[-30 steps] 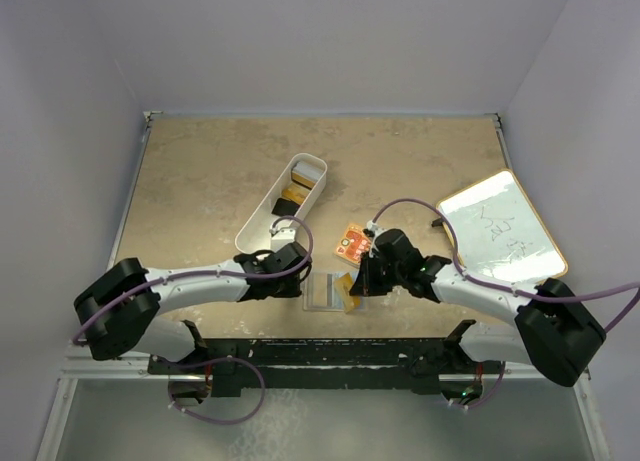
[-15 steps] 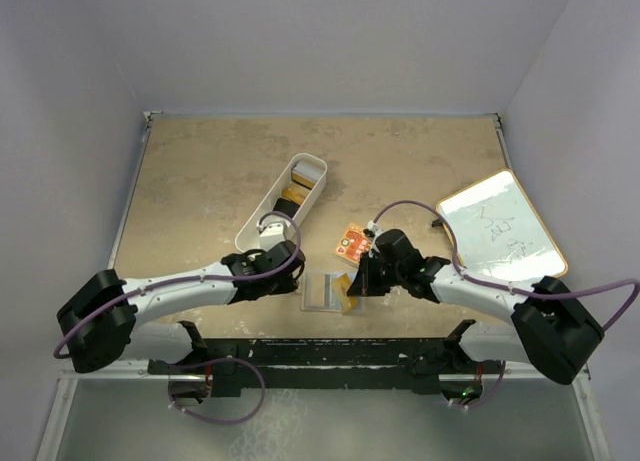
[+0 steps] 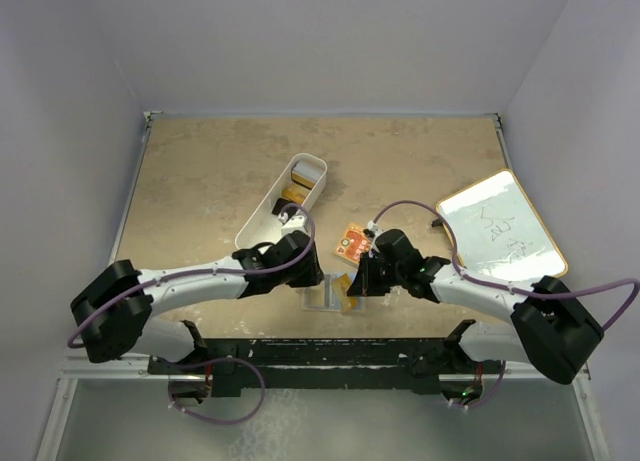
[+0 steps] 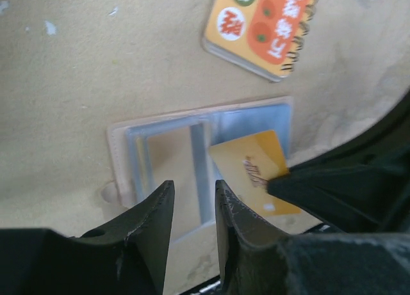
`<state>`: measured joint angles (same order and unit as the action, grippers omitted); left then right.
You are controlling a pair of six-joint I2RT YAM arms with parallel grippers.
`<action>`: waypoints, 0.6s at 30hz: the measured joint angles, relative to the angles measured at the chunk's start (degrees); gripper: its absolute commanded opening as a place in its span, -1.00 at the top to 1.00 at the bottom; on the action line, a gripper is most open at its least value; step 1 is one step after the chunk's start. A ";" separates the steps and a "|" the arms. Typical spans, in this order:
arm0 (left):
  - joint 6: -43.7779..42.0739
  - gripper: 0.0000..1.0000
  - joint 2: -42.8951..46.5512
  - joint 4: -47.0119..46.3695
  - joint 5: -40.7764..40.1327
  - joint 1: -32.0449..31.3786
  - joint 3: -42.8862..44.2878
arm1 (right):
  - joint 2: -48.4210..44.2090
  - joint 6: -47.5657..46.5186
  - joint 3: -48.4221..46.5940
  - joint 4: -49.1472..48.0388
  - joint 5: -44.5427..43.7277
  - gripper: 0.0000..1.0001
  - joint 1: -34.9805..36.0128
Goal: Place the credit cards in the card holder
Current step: Insert the credit card into the card holder.
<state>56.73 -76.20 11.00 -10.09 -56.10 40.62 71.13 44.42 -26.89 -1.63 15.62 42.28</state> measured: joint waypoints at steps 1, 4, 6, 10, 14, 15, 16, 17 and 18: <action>-0.63 0.45 -1.42 0.02 -0.15 0.00 0.11 | 0.00 0.00 0.00 0.00 0.00 0.90 0.00; -2.05 0.53 -4.20 1.73 -1.55 0.00 0.11 | -0.02 0.07 0.00 0.02 0.24 0.91 0.00; -2.56 0.57 -4.85 2.89 -2.89 0.00 0.11 | -0.17 0.24 0.00 0.02 0.50 0.91 0.00; -2.95 0.61 -5.22 4.20 -5.16 0.00 0.09 | -0.90 0.96 0.00 0.33 0.90 0.92 0.02; -2.97 0.70 -6.03 5.22 -6.82 0.00 -0.07 | -1.14 1.70 0.00 0.83 1.51 0.92 0.02; -2.99 0.71 -6.14 5.27 -6.99 0.00 -0.15 | -1.14 1.88 0.00 0.92 1.70 0.92 0.00; -2.99 0.73 -6.21 5.35 -7.15 0.00 -0.33 | -1.14 2.05 0.00 0.94 1.88 0.92 0.02; -3.02 0.74 -6.21 5.33 -7.21 0.00 -0.57 | -1.14 2.21 0.00 0.92 1.92 0.92 0.02; -3.04 0.75 -6.21 5.27 -7.26 0.00 -0.83 | -1.14 2.40 0.00 0.92 1.95 0.92 0.02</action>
<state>53.69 -82.41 16.27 -17.34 -56.10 39.79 70.00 46.83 -26.89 -0.71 17.56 42.30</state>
